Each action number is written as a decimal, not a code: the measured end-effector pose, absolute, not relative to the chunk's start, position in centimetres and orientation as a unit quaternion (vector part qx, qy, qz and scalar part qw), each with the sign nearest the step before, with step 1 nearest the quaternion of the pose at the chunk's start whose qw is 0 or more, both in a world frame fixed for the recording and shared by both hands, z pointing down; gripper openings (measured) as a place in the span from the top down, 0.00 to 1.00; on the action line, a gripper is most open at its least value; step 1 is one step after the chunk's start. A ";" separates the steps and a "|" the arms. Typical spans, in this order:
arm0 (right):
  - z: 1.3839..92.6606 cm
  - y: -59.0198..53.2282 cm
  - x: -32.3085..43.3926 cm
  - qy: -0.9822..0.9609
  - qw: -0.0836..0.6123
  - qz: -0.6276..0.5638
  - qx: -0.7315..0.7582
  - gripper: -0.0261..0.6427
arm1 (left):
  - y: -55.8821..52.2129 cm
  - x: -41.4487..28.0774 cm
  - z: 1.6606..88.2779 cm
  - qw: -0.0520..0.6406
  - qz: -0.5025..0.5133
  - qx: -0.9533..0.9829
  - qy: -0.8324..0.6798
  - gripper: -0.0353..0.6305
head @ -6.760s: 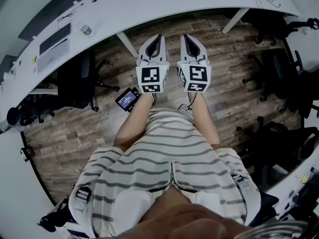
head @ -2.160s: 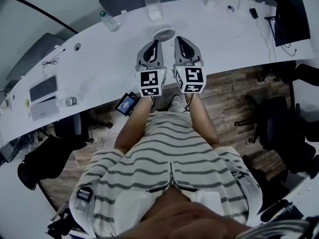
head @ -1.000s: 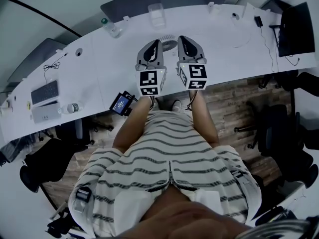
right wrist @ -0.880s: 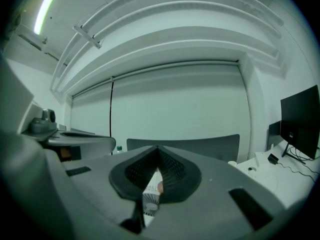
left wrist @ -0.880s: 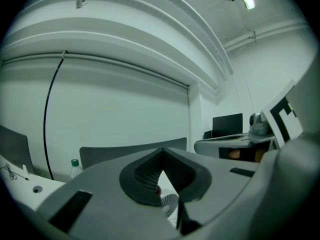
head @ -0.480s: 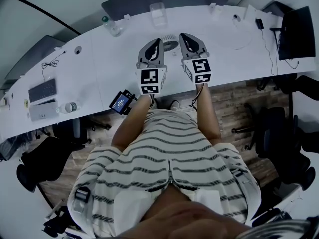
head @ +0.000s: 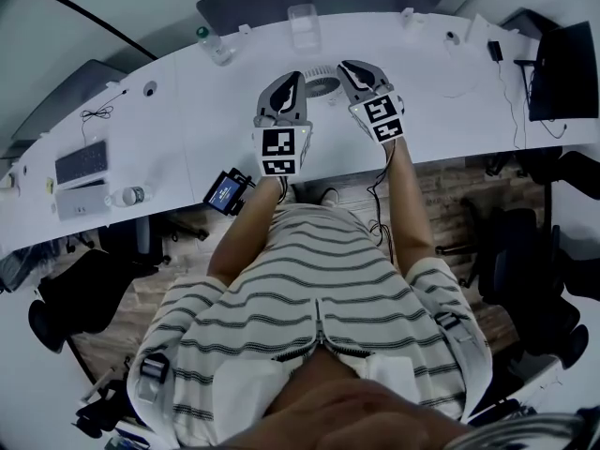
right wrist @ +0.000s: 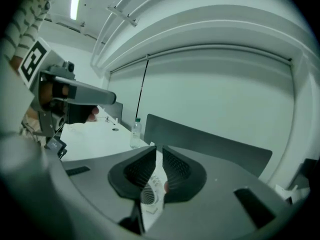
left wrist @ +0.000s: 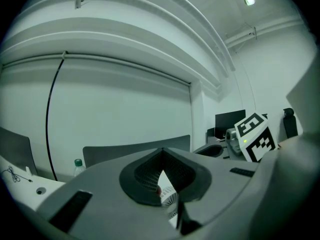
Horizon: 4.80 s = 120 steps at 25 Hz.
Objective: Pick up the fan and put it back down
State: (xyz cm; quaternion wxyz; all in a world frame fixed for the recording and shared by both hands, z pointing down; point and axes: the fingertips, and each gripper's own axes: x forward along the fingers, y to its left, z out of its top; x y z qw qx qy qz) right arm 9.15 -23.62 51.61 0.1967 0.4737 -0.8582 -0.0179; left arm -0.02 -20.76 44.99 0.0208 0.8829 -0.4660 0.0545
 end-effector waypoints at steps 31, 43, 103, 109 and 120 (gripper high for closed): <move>64.2 -26.2 9.0 -0.876 0.472 -0.040 0.090 0.64 | -22.5 -2.6 46.3 0.016 0.088 0.860 -0.502 0.94; 66.3 -26.7 7.7 -0.866 0.498 -0.022 0.032 0.64 | -23.8 -2.2 46.8 0.014 0.093 0.861 -0.500 0.94; 59.2 -24.0 8.2 -0.878 0.285 0.172 0.344 0.63 | -21.5 -0.5 46.3 0.019 0.077 0.888 -0.453 0.94; 56.5 -23.8 7.7 -0.867 0.248 0.185 0.391 0.63 | -21.1 -0.5 46.2 0.018 0.076 0.890 -0.448 0.94; 53.7 -23.4 7.6 -0.842 0.177 0.190 0.473 0.63 | -20.4 -0.5 45.9 0.019 0.072 0.891 -0.447 0.94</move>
